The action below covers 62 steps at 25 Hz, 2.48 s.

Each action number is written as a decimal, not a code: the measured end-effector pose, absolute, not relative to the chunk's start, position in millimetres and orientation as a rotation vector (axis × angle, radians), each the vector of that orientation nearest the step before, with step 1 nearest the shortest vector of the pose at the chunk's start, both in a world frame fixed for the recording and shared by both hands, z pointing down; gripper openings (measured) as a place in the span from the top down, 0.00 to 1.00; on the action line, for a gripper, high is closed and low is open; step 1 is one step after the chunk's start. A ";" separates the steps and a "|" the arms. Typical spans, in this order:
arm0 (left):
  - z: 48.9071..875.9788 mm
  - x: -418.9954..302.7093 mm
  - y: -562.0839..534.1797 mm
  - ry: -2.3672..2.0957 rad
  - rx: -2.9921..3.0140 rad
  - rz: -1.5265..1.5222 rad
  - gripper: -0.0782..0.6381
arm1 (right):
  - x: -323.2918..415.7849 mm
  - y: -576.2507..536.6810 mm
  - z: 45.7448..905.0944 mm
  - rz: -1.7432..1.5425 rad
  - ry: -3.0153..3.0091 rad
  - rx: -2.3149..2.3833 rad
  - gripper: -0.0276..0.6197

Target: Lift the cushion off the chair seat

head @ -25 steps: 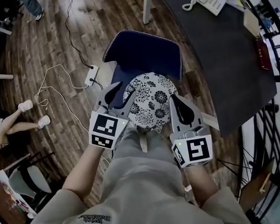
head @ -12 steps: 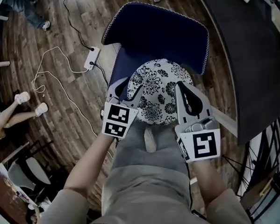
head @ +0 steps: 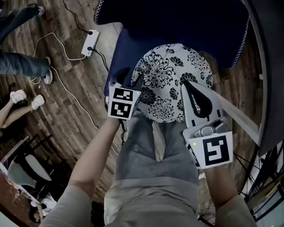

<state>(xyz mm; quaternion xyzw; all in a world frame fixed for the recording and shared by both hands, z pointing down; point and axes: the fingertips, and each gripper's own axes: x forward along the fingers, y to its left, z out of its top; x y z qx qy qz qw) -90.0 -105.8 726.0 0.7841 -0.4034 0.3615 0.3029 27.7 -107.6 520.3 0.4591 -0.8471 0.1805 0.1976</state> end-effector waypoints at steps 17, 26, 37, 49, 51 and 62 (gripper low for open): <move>842.9 -87.6 -75.6 -1.000 1.910 1.087 0.63 | 43.5 -73.2 600.0 0.666 -2.262 1.316 0.95; 814.5 -82.4 -71.9 -1.051 1.842 1.004 0.82 | 57.4 -72.4 578.6 0.542 -2.261 1.321 0.95; 676.6 -61.4 -87.3 -1.069 1.991 0.748 0.85 | 90.4 -78.9 494.8 0.526 -2.281 1.430 0.95; 465.3 -44.4 -119.1 -1.129 2.191 0.605 0.85 | 143.6 -106.3 317.7 0.318 -2.287 1.643 0.95; 426.7 -40.0 -122.3 -1.134 2.194 0.532 0.85 | 157.1 -104.7 287.8 0.285 -2.286 1.688 0.95; 207.7 -48.6 -119.0 -1.153 2.368 0.124 0.85 | 155.7 -70.9 142.0 0.060 -2.357 1.762 0.95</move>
